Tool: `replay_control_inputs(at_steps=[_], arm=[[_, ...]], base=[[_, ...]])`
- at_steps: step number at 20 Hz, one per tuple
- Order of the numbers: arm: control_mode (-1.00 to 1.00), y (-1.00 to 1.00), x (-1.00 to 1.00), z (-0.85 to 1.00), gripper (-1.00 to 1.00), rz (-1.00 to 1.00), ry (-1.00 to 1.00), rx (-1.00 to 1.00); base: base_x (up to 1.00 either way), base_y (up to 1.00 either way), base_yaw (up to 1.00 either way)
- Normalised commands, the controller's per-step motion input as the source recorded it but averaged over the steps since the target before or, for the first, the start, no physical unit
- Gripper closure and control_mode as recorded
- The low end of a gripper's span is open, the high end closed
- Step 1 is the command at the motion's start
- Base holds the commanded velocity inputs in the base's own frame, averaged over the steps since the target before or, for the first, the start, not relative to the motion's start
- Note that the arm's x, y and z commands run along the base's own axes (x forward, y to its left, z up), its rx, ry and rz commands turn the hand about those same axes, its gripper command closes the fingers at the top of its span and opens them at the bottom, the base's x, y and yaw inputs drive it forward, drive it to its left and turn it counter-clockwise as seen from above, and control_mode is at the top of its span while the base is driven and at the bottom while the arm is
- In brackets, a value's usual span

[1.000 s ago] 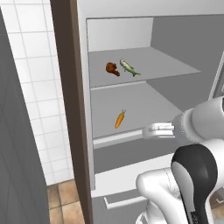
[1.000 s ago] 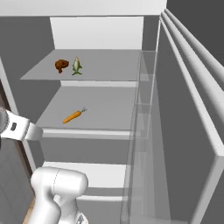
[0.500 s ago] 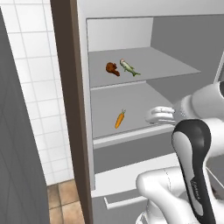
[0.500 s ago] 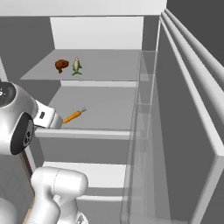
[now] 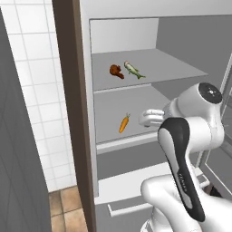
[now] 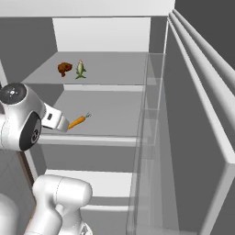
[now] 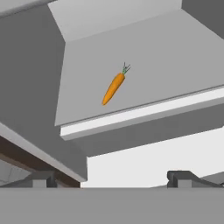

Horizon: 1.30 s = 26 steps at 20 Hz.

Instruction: Gather the broccoli and carrot from the fridge and place them on a tray on the dining counter. Then gather the fish and chicken drumstick from the fridge and place them on the other tray.

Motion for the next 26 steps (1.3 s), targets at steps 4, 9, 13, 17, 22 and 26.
replay_control_inputs(at_steps=[4, 9, 13, 17, 22, 26], arm=[[-1.0, 0.21, 0.31, -0.39, -1.0, 0.0, 0.04, -0.05], [-1.0, 0.18, 0.48, -0.23, -1.0, -0.01, 0.06, -0.01], [-1.0, 0.09, 0.53, -0.18, -1.0, 0.0, 0.07, 0.0], [-1.0, 0.01, 0.45, -0.23, -1.0, 0.0, 0.07, 0.0], [-1.0, 0.0, 0.4, -0.3, -1.0, 0.0, 0.08, 0.0], [-1.0, 0.0, 0.4, -0.37, -1.0, 0.0, 0.08, -0.01]], base=[[0.0, 0.0, 0.0], [0.0, 0.0, 0.0], [0.0, 0.0, 0.0], [0.0, 0.0, 0.0], [0.0, 0.0, 0.0], [0.0, 0.0, 0.0]])
